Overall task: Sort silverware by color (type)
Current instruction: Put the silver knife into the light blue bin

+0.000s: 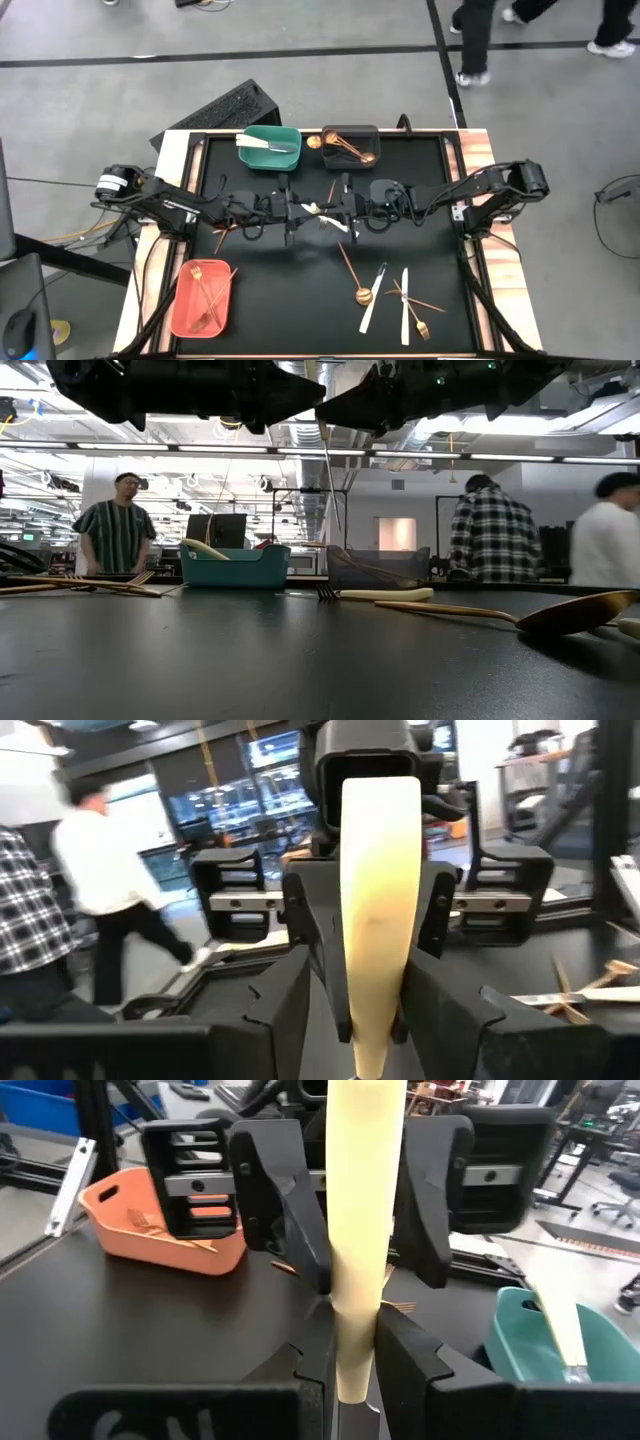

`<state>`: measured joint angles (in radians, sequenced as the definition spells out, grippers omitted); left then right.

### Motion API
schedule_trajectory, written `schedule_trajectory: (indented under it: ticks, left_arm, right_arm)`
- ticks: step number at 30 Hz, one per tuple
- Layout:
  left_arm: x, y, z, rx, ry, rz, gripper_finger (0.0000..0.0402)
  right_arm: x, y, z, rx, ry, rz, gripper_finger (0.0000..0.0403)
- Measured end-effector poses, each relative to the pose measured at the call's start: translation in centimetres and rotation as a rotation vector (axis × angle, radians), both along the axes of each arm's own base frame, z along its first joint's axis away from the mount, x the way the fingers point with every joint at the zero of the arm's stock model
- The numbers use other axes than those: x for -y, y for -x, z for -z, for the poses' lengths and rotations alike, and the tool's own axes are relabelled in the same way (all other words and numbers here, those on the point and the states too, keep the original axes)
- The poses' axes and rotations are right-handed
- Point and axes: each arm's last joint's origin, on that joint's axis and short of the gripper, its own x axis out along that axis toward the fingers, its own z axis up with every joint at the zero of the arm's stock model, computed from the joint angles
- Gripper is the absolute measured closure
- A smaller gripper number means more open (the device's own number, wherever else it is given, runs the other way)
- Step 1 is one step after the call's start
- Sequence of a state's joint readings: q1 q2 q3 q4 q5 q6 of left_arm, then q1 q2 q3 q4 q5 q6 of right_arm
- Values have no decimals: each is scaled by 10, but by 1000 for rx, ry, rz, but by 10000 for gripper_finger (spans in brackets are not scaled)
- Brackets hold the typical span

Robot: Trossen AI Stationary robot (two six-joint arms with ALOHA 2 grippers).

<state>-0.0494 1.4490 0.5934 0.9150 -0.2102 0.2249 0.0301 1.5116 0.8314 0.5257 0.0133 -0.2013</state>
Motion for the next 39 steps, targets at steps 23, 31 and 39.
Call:
schedule_trajectory:
  ticks: [23,31,39]
  left_arm:
    - [-61,58,-26,-300,-120,-643,356]
    - [-117,78,-23,-427,-206,-633,355]
    - [-145,96,-15,-438,-40,-593,353]
  right_arm:
    - [9,1,0,12,-44,250,226]
    - [4,1,-1,-2,-2,220,232]
    - [14,-2,-6,-56,-76,289,232]
